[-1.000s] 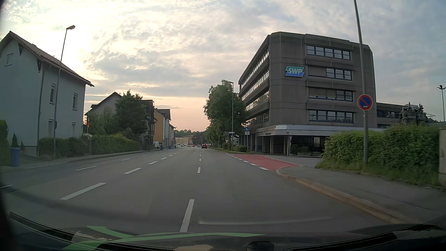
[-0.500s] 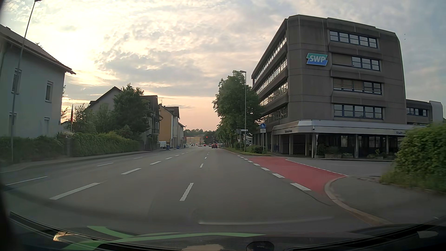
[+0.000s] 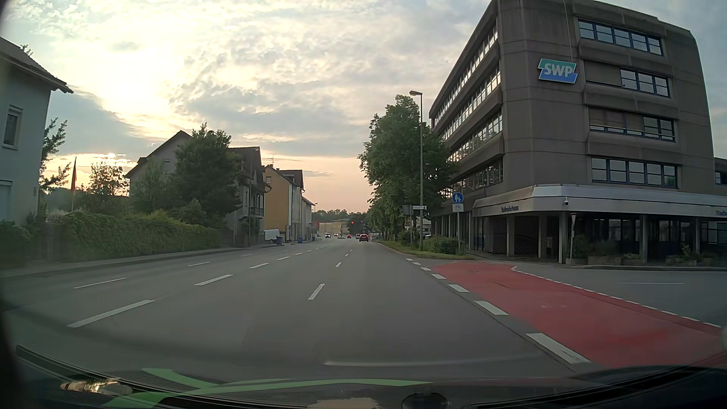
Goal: Follow the waypoints while adhering to traffic rules and regulations
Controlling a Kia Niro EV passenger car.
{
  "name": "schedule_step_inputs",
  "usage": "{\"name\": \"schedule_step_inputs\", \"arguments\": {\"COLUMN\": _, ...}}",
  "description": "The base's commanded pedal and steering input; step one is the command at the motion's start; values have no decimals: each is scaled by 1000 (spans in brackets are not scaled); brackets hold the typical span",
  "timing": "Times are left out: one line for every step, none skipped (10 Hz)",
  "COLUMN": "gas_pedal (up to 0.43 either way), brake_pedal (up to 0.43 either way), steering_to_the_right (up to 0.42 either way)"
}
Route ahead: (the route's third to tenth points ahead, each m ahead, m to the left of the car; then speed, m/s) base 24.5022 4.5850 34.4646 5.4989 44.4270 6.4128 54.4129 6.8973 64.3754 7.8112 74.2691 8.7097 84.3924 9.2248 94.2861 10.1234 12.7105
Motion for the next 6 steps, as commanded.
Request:
{"name": "schedule_step_inputs", "arguments": {"gas_pedal": 67, "brake_pedal": 0, "steering_to_the_right": -25}}
{"name": "schedule_step_inputs", "arguments": {"gas_pedal": 67, "brake_pedal": 0, "steering_to_the_right": -23}}
{"name": "schedule_step_inputs", "arguments": {"gas_pedal": 67, "brake_pedal": 0, "steering_to_the_right": -21}}
{"name": "schedule_step_inputs", "arguments": {"gas_pedal": 59, "brake_pedal": 0, "steering_to_the_right": -19}}
{"name": "schedule_step_inputs", "arguments": {"gas_pedal": 59, "brake_pedal": 0, "steering_to_the_right": -17}}
{"name": "schedule_step_inputs", "arguments": {"gas_pedal": 59, "brake_pedal": 0, "steering_to_the_right": -14}}
